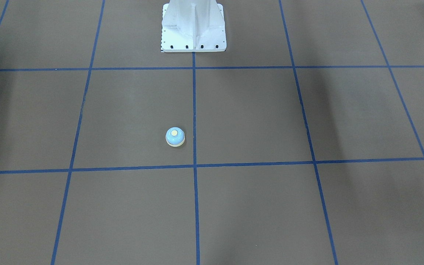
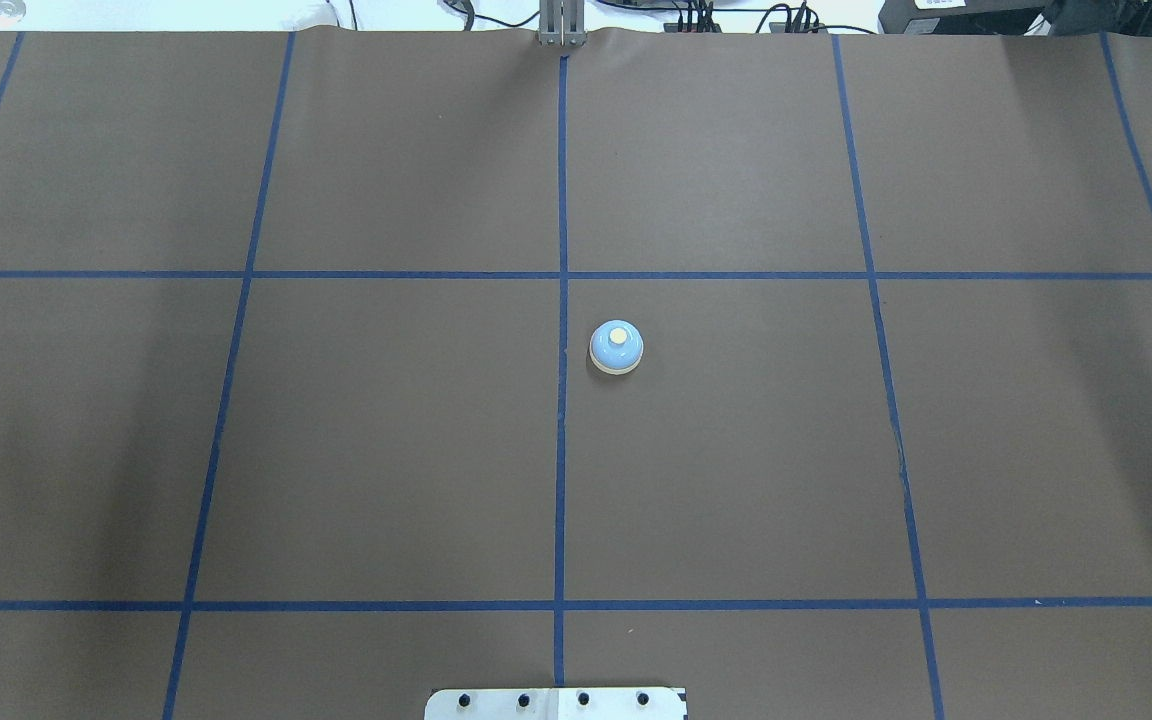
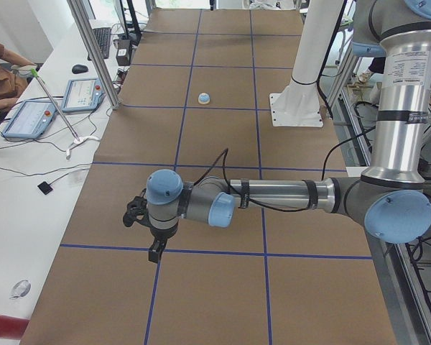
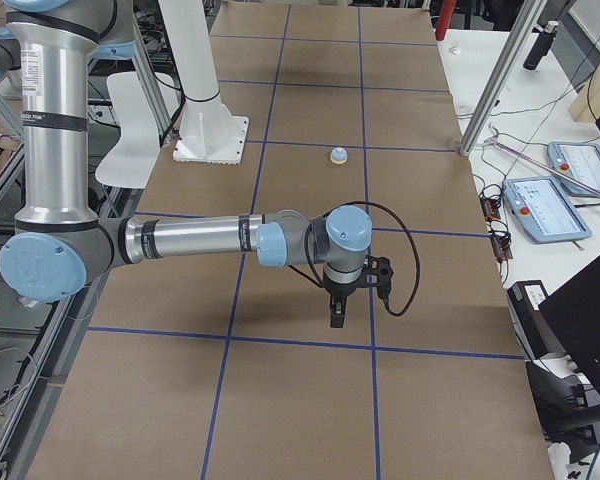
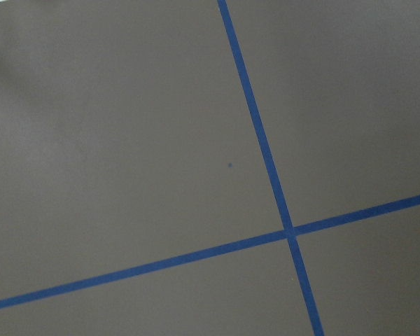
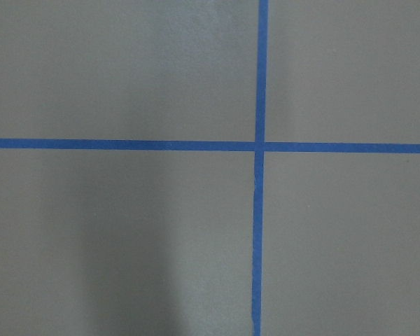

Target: Place and press bell with both arms

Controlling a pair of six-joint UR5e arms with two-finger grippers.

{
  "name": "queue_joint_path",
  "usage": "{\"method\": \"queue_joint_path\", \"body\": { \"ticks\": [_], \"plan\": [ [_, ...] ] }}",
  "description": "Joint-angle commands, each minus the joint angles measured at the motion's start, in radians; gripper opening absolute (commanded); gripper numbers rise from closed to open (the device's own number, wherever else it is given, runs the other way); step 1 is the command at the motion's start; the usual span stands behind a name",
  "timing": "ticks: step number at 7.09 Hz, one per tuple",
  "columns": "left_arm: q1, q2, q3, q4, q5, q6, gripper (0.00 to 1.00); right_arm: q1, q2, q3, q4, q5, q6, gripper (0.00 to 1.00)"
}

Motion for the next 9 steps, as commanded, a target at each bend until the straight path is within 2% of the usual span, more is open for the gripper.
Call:
{"method": "queue_joint_path", "body": {
  "ticks": [1,2,5,9],
  "plan": [
    [0.004,0.118,-0.192,0.120,-0.019,-0.008,1.00,0.011,-0.023,-0.004,0.000,0.031,0.002,1.00],
    [0.006,0.111,-0.236,0.220,-0.039,-0.008,1.00,0.009,-0.021,-0.019,0.000,0.034,0.008,1.00],
    [0.028,0.095,-0.245,0.221,-0.039,-0.011,1.00,0.009,-0.023,-0.027,0.000,0.060,0.002,1.00],
    [0.029,0.094,-0.246,0.219,-0.030,-0.010,1.00,0.011,-0.001,-0.023,0.000,0.046,0.005,1.00]
  ]
}}
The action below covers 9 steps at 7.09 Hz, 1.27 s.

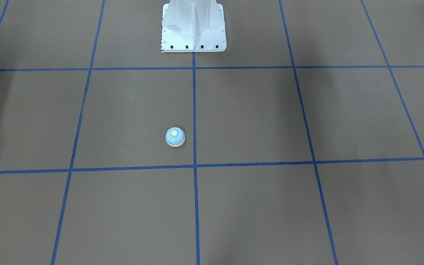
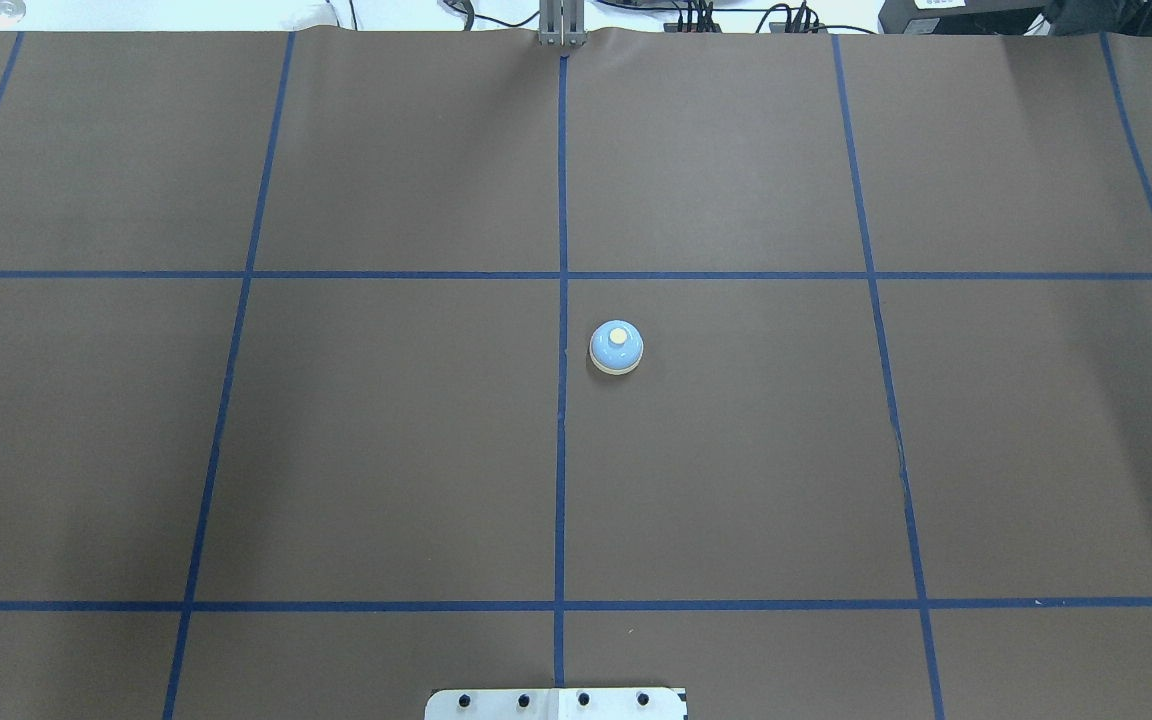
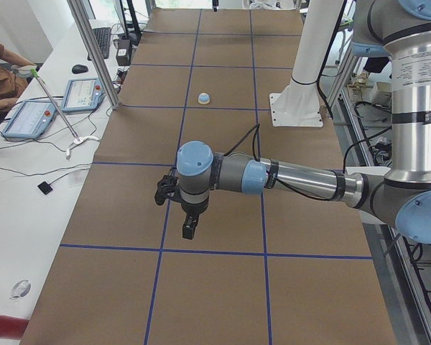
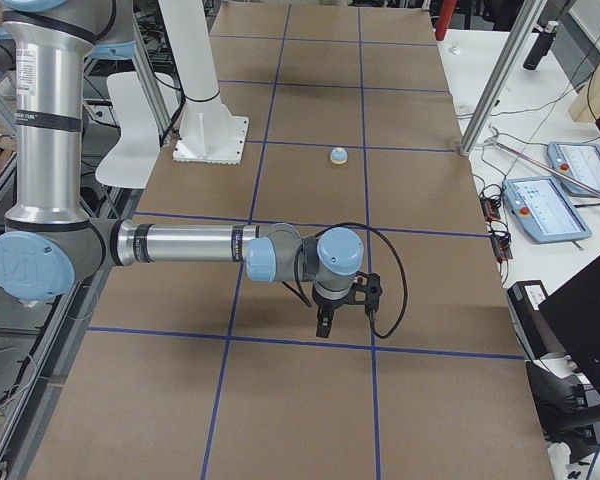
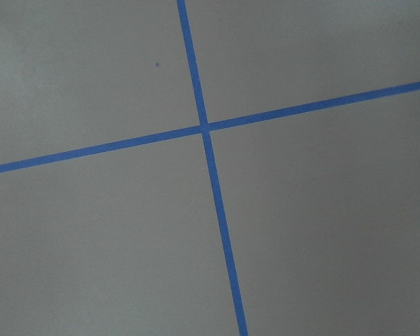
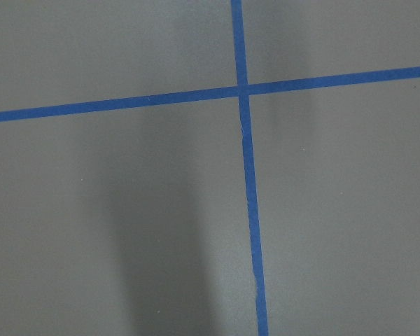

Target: Place and press bell with both arms

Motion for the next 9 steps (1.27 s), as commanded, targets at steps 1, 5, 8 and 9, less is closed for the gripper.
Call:
{"method": "queue_joint_path", "body": {
  "ticks": [1,5,8,9],
  "plan": [
    [0.000,0.000,-0.003,0.000,0.000,0.001,1.00,0.001,0.015,0.009,-0.003,-0.008,0.003,1.00],
    [0.000,-0.002,-0.003,-0.002,0.001,0.001,1.00,0.008,0.003,0.014,-0.004,-0.010,0.000,1.00],
    [0.000,-0.005,0.000,0.000,0.003,0.001,1.00,0.008,0.002,0.014,-0.004,-0.010,0.001,1.00],
    [0.000,-0.005,0.000,0.000,0.001,0.001,1.00,0.008,0.002,0.014,-0.004,-0.010,0.001,1.00]
  ]
}}
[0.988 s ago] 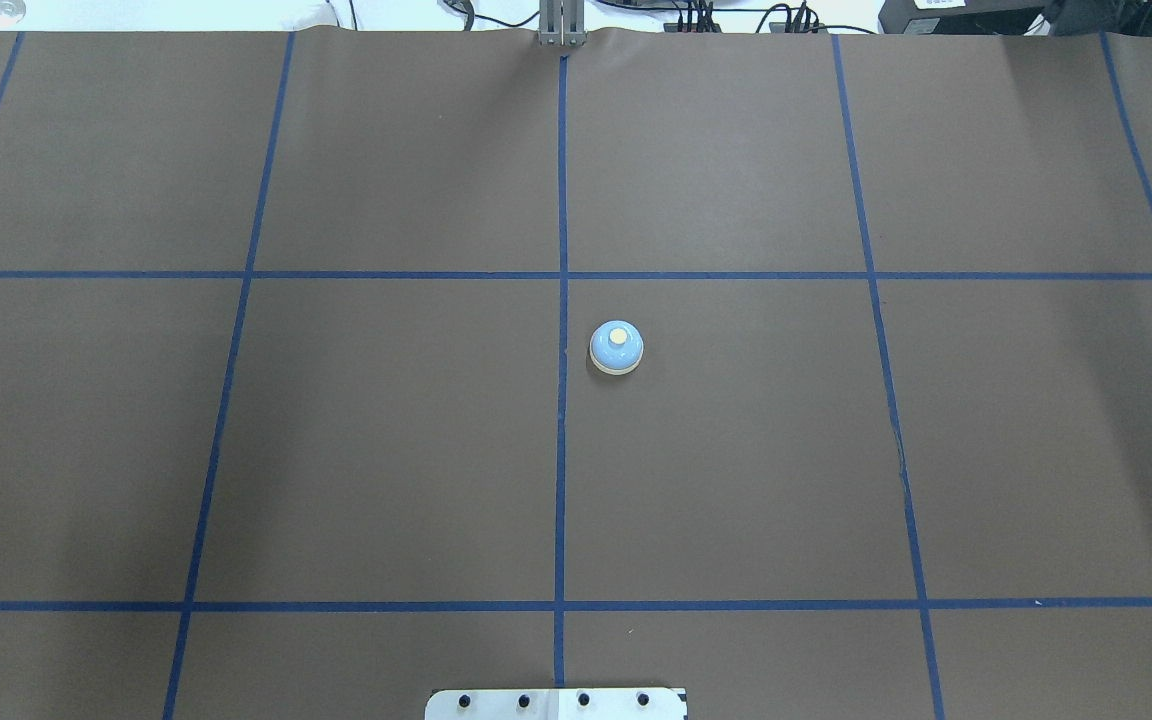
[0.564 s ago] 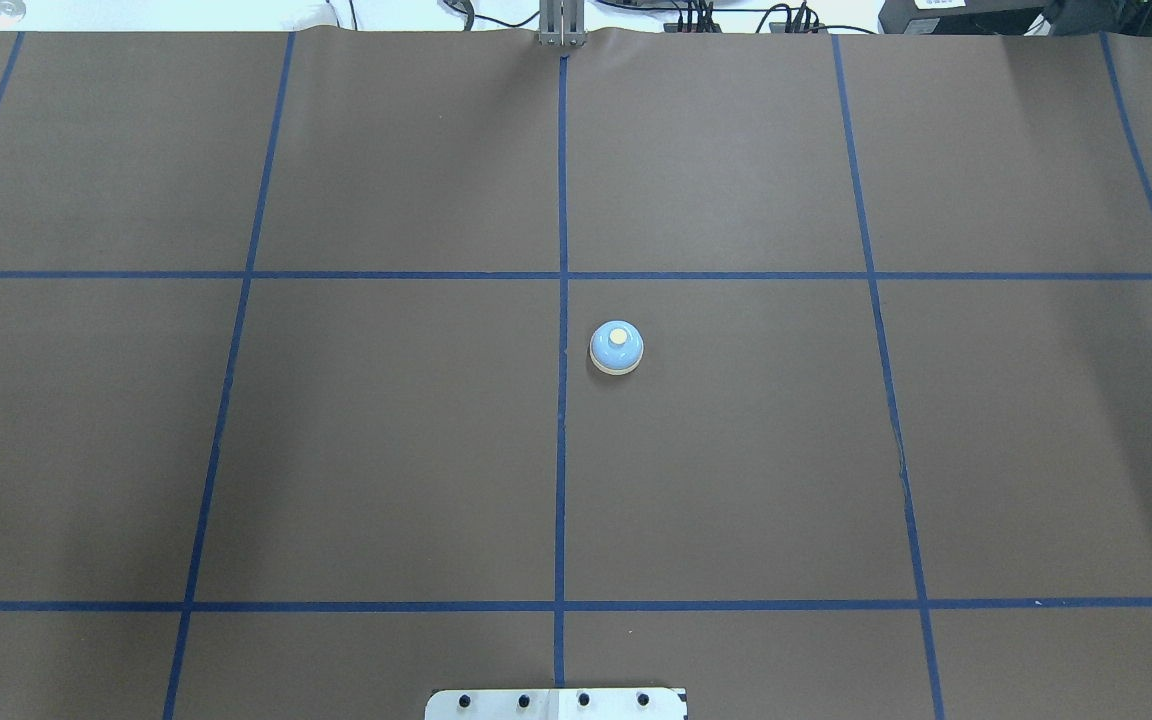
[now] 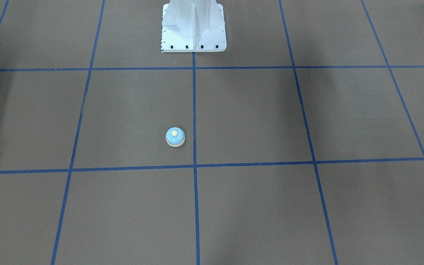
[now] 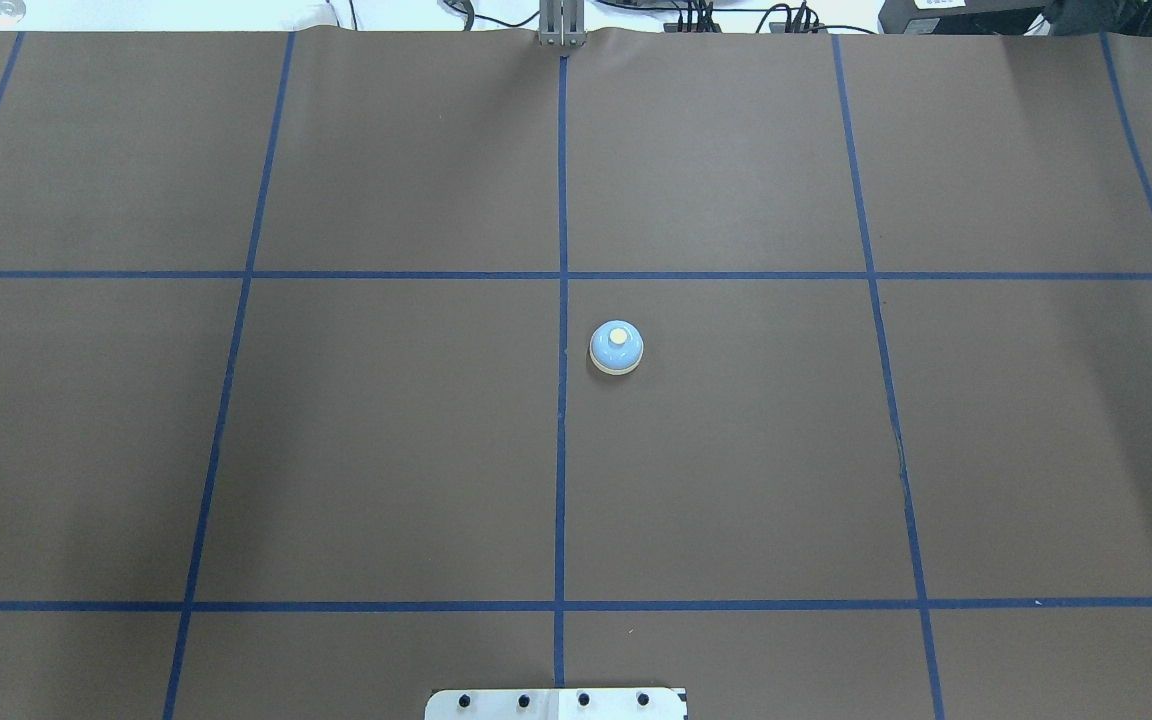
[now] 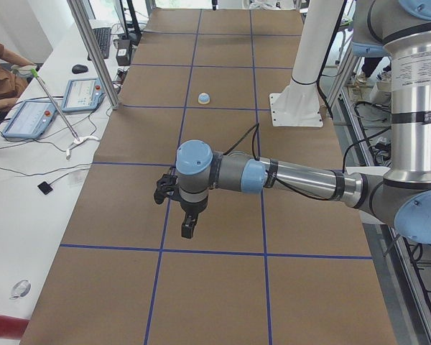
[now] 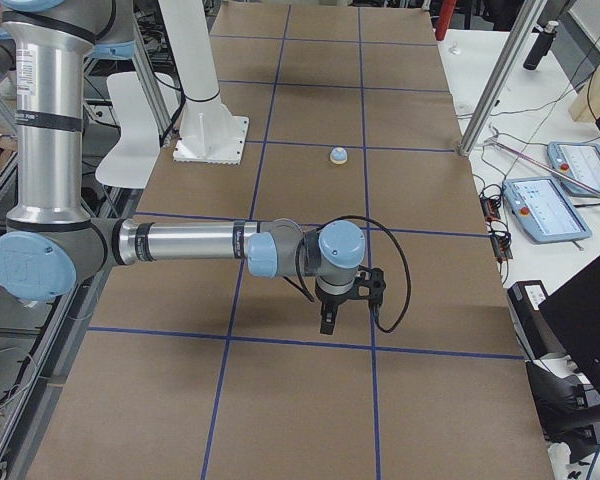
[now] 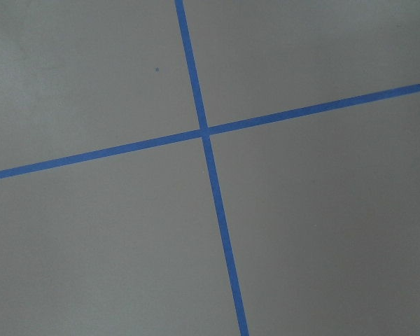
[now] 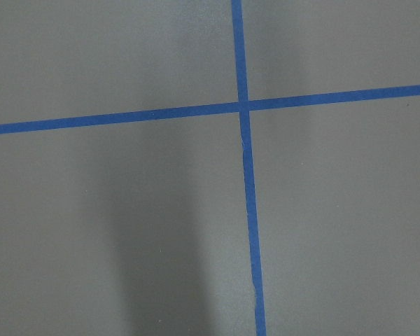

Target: Place and press bell with both arms

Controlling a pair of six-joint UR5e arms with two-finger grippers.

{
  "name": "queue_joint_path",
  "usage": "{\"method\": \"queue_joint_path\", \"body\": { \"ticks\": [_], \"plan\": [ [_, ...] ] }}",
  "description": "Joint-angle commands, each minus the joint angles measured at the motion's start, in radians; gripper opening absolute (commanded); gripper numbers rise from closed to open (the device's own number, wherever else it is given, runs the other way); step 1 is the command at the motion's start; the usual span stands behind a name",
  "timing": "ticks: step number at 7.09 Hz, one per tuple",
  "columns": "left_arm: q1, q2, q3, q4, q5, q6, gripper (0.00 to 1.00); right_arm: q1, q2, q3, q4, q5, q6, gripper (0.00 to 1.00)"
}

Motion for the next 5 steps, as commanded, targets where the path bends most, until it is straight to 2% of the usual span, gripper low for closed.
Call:
{"method": "queue_joint_path", "body": {
  "ticks": [1,5],
  "plan": [
    [0.001,-0.002,0.001,0.001,0.001,0.000,1.00,0.000,0.000,0.000,0.000,0.000,0.000,1.00],
    [0.000,-0.007,0.001,0.001,-0.004,0.000,1.00,0.000,-0.002,0.000,0.002,0.002,0.000,1.00]
  ]
}}
